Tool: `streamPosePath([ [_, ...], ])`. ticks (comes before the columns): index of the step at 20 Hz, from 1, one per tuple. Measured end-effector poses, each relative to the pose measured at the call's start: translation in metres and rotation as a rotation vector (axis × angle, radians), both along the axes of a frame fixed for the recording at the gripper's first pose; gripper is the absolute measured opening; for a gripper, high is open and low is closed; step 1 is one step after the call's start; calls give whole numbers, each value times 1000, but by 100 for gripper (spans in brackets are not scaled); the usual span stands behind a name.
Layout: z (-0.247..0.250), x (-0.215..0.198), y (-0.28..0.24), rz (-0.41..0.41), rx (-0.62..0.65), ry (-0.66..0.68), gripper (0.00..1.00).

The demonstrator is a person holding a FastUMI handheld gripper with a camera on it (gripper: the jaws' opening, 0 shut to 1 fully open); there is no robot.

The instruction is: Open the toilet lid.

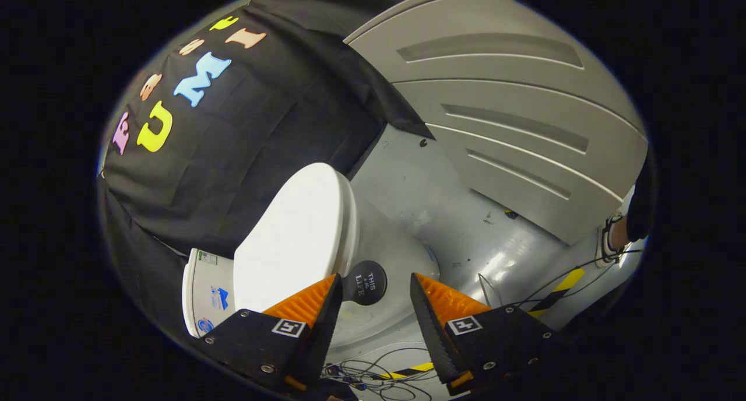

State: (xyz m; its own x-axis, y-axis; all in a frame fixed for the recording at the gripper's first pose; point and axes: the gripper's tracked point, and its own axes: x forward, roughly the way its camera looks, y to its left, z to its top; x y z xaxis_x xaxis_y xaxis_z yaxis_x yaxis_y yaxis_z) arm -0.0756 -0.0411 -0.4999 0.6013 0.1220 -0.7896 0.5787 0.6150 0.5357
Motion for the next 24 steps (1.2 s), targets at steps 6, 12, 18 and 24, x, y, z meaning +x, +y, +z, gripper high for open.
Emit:
streamPosePath([
  [6, -10, 17, 8, -1, 87, -71, 59],
  [12, -9, 21, 4, -2, 109, -125, 35],
  [18, -2, 24, 1, -1, 68, -161, 22],
  [24, 13, 30, 3, -8, 30, -191, 3],
])
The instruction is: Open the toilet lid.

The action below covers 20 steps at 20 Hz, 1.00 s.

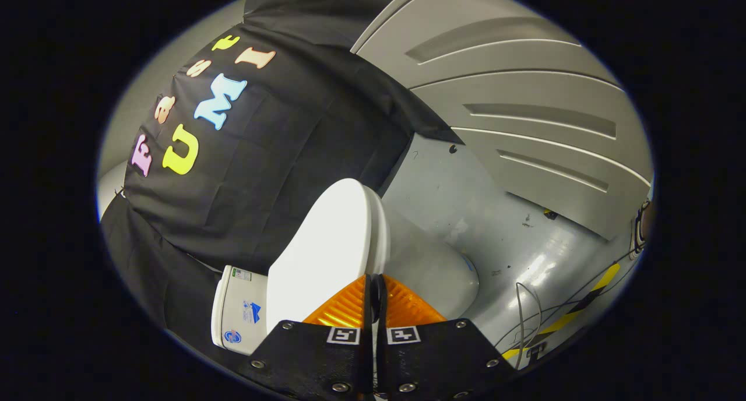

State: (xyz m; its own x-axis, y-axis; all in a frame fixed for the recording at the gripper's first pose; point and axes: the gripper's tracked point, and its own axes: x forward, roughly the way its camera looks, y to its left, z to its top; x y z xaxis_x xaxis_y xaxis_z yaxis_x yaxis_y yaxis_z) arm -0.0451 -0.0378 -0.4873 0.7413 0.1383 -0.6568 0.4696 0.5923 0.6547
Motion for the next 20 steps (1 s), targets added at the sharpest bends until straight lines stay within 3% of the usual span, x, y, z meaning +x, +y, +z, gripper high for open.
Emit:
streamPosePath([
  [10, 30, 7, 3, 59, -140, -52, 0],
  [17, 90, 16, 14, 56, -206, -174, 0],
  [20, 110, 22, 19, 94, -272, -191, 0],
])
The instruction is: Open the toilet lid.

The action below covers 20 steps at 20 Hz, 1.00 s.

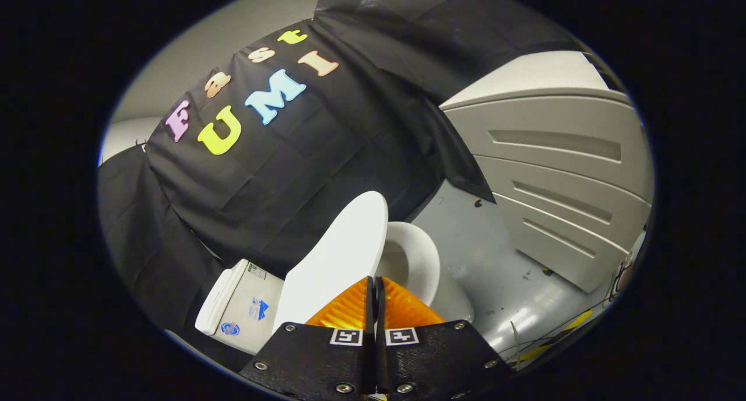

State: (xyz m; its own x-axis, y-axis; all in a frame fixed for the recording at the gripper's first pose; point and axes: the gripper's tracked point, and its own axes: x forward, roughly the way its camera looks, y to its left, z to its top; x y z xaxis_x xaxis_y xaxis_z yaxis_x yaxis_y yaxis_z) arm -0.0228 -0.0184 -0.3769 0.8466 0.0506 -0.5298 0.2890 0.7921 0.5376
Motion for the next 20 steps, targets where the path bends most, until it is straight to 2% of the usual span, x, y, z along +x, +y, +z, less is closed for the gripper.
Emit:
streamPosePath([
  [10, 86, 25, 37, 48, -130, -114, 0],
  [20, 149, 43, 81, 70, -261, -179, 0],
])
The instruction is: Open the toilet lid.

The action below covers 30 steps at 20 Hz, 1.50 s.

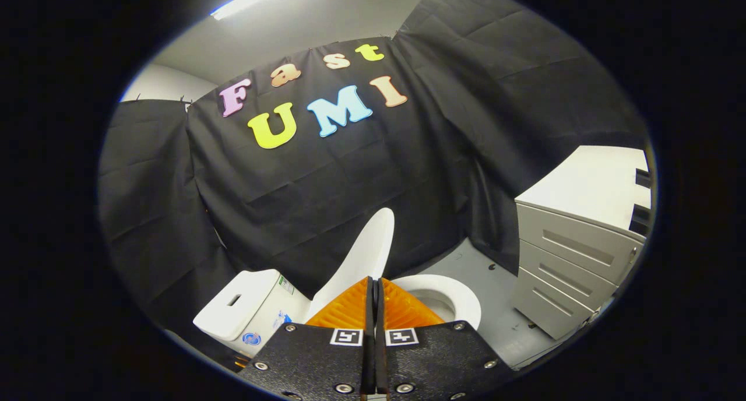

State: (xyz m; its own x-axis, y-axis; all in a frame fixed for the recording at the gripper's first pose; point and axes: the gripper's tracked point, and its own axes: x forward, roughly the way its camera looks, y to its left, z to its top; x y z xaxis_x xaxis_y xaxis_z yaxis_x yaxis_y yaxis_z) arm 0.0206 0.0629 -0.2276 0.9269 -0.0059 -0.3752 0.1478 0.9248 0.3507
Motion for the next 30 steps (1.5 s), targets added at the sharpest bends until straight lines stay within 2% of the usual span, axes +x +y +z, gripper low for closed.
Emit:
streamPosePath([
  [10, 40, 14, 40, 36, -147, -29, 0],
  [19, 80, 24, 94, 100, -214, -97, 0],
  [30, 112, 30, 166, 221, -351, -149, 0],
])
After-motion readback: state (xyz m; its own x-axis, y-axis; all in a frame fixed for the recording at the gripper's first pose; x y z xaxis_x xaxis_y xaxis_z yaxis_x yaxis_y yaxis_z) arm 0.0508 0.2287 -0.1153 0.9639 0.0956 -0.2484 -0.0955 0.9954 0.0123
